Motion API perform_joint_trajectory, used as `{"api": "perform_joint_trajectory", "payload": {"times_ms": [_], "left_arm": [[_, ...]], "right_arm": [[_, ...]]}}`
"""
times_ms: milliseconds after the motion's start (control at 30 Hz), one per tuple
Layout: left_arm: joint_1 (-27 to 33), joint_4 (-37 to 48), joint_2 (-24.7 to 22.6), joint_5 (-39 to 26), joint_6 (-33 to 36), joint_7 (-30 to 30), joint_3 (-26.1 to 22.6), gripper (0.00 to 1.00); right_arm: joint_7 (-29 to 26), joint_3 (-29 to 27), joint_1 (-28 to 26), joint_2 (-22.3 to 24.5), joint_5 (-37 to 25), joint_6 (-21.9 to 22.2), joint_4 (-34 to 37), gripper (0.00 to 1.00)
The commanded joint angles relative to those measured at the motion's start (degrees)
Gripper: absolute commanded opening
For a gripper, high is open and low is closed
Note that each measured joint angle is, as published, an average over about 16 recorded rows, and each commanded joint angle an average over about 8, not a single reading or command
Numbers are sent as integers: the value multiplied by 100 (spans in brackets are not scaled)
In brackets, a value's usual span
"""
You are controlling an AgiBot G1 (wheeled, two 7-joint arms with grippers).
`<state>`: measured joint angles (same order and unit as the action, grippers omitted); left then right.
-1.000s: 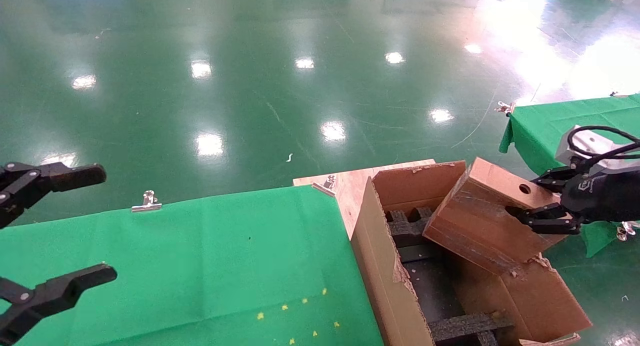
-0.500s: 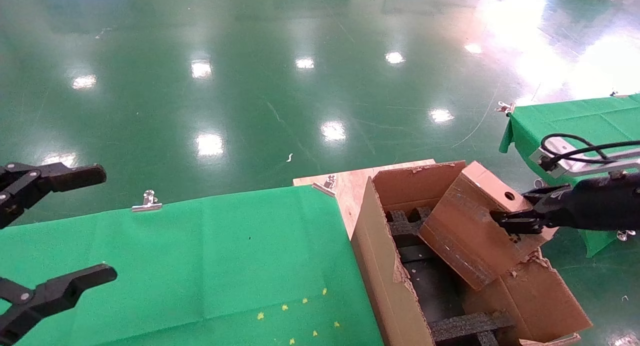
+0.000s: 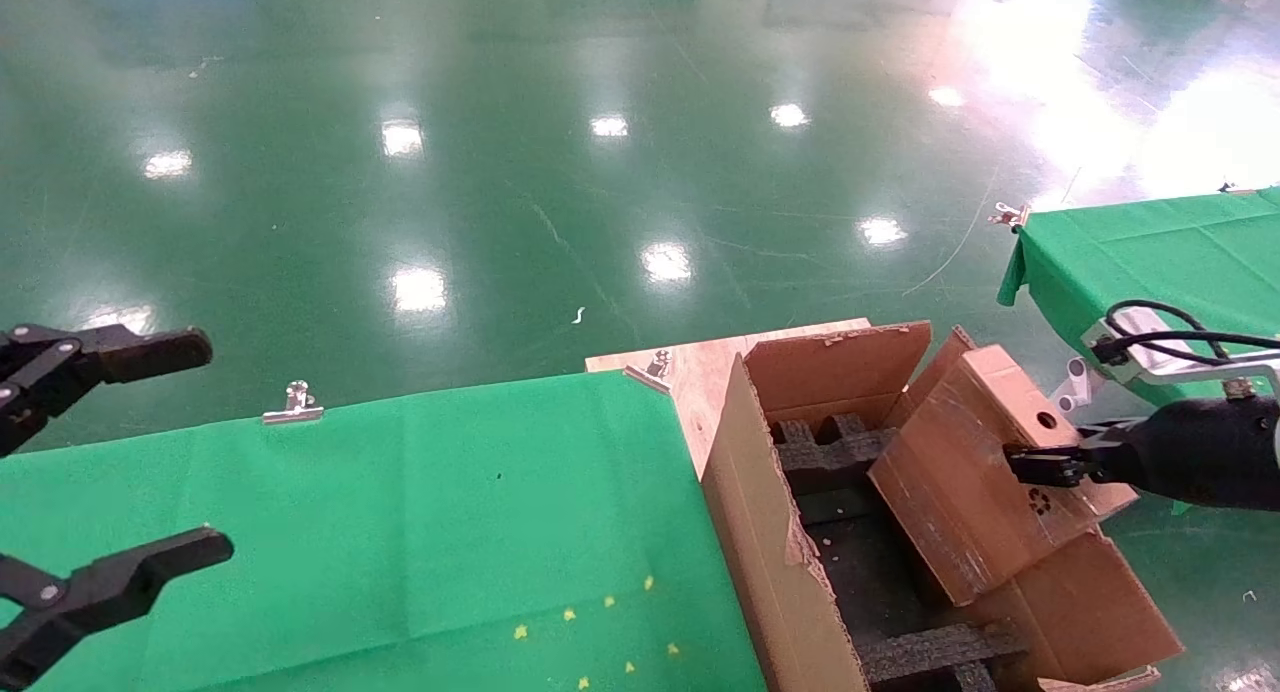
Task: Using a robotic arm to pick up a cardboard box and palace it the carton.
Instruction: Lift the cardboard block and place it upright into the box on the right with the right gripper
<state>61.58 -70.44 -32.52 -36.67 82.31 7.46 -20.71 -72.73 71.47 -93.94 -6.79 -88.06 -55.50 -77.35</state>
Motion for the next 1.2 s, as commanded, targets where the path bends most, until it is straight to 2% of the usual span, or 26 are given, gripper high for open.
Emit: {"api": "perform_joint_trajectory", "payload": {"times_ms": [33,433,767,1200], "left_arm": [[0,0,0,0,0,0,0,100],[0,0,0,0,0,0,0,100],[0,0,0,0,0,0,0,100],[0,0,0,0,0,0,0,100]], "right_arm": [[-256,22,16,7,-81,9,-17,0],[-1011,89,-39,-213,-992,-146,-25,0],[-1537,169,-24,-491,-1497,-257,-35,0],[-2287,372,227,-965,-2205,-44,-28,0]]}}
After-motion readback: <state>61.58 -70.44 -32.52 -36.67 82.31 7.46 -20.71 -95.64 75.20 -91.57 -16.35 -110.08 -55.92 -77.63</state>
